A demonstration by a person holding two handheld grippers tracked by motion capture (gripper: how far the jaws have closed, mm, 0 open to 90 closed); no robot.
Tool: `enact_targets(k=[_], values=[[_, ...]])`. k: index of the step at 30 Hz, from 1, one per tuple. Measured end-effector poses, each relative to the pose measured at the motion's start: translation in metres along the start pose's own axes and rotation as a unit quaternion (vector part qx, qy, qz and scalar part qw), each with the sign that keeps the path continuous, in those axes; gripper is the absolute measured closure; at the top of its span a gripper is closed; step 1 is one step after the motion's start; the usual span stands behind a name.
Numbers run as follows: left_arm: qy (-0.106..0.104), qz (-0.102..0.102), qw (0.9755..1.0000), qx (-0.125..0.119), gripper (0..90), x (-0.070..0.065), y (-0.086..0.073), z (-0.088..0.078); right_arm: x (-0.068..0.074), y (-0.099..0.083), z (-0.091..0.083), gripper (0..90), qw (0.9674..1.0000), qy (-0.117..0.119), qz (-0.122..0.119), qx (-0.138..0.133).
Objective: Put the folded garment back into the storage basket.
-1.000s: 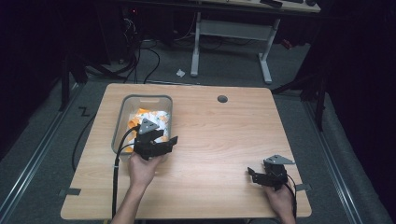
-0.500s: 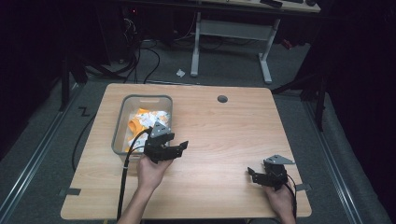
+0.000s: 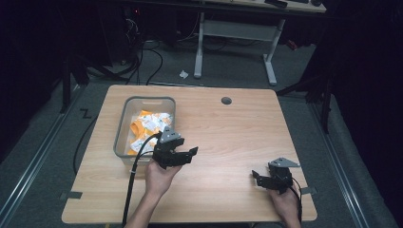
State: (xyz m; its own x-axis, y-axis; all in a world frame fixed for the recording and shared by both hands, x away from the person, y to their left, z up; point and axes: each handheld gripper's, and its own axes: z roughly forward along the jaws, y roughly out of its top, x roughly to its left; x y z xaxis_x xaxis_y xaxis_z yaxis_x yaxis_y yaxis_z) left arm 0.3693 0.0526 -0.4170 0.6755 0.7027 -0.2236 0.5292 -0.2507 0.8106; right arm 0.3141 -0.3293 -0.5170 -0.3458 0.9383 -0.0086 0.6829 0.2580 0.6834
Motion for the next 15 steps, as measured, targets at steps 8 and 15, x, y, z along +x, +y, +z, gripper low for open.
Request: enact_targets(k=[8, 15], values=[[-0.009, -0.003, 1.0000, -0.001, 37.4, -0.0030, -0.0004, 0.0035, 0.0000, 0.0000, 0.0000, 22.7, 1.0000, 0.000, 0.000, 0.000], [-0.013, -0.001, 0.9999, 0.000, 37.5, -0.0080, -0.0027, 0.0085, 0.0000, 0.0000, -0.0001, 22.7, 1.0000, 0.000, 0.000, 0.000]])
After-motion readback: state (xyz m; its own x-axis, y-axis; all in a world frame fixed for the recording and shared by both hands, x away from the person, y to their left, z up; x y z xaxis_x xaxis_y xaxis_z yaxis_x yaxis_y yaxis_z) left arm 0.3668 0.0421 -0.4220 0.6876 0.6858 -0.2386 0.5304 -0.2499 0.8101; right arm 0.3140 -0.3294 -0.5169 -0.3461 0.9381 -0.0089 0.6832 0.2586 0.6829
